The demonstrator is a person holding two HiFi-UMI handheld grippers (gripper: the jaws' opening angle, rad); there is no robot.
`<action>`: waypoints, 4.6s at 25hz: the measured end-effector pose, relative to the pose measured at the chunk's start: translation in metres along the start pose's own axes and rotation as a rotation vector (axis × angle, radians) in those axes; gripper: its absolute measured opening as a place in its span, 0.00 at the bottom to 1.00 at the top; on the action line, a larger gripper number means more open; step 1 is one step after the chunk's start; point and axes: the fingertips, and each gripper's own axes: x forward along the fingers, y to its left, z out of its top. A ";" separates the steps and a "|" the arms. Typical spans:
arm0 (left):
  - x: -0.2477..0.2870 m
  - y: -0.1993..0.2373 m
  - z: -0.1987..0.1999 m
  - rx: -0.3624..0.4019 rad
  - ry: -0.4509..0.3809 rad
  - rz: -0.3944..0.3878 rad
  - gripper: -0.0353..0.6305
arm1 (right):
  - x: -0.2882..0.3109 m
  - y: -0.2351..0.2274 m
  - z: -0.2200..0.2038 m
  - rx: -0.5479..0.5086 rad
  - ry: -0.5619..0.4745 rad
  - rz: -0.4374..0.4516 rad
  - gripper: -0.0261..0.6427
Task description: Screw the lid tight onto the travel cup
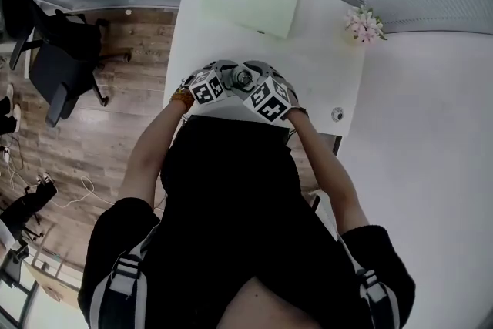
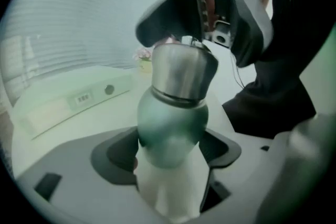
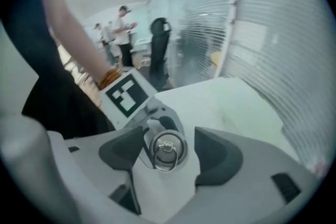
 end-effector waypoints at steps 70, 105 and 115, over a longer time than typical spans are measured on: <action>-0.011 -0.006 -0.025 -0.155 0.016 0.167 0.60 | 0.008 0.013 -0.004 0.216 -0.085 -0.059 0.47; -0.012 -0.013 -0.037 -0.117 0.094 0.192 0.59 | 0.019 0.028 -0.010 0.082 -0.045 -0.144 0.43; -0.010 -0.021 -0.045 0.152 0.260 -0.141 0.60 | 0.023 0.044 -0.014 -0.368 0.050 0.207 0.43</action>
